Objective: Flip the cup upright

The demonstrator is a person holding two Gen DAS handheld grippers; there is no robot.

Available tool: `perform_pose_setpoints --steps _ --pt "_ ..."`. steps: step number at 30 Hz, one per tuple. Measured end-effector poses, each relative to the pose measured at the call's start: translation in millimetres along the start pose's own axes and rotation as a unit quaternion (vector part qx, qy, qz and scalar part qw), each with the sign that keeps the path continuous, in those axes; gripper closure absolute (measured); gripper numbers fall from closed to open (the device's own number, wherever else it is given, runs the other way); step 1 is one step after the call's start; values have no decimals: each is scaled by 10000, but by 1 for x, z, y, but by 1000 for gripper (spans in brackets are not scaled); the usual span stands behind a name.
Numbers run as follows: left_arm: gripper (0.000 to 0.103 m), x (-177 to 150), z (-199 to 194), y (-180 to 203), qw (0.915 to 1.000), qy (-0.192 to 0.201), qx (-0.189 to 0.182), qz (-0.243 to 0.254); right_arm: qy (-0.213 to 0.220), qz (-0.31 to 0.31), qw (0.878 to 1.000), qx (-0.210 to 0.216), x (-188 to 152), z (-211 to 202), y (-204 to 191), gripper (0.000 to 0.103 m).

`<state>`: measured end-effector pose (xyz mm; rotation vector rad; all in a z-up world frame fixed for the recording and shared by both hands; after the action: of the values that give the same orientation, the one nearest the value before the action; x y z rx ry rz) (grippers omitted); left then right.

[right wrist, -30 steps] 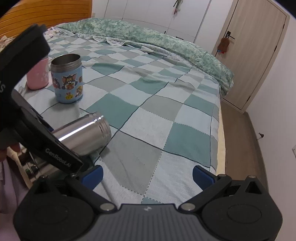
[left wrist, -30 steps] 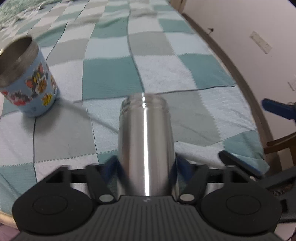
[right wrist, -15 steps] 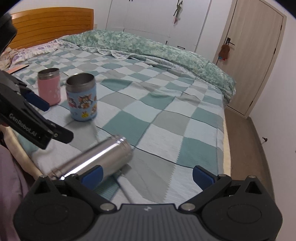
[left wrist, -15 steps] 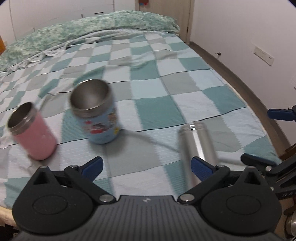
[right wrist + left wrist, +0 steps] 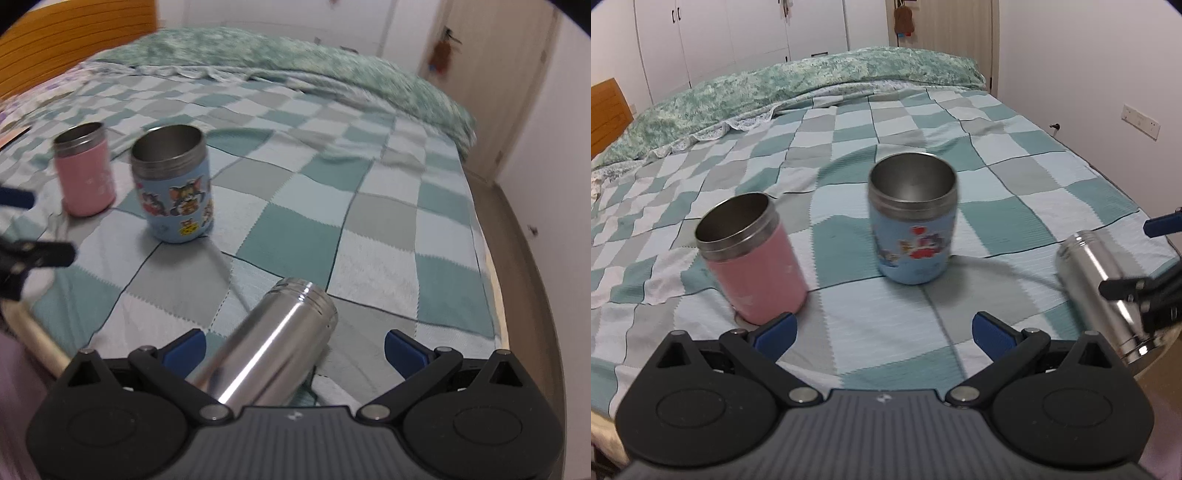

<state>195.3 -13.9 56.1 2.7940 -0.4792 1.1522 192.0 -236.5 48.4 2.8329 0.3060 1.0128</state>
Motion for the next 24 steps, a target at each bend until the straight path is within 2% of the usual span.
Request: perform_pose_setpoints --steps 7,15,19,21,24 --pt "0 -7 19 -17 9996 97 -240 76 -509 596 9967 -193 10 23 3 0" --pt "0 -7 43 -20 9990 81 -431 81 -901 955 9904 -436 19 49 3 0" --pt "0 -6 52 -21 9989 60 -474 32 -1155 1212 9853 -351 25 68 6 0" --pt "0 -7 56 -22 9988 45 -488 -13 -1315 1293 9823 -315 27 80 6 8" --pt "0 -7 59 -24 9987 43 -500 -80 -1499 1304 9792 -419 27 95 2 12"
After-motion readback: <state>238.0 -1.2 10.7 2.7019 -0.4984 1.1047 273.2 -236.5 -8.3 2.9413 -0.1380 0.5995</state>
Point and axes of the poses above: each gripper's, at about its wrist camera, not at the fingertips, and z roughly the way its jaws point, y to its right, x to its top, the point moved 5 cm from there along z, roughly the way its jaws point, and after that the axes turned 4 degrees about -x, right-handed, at the moved point
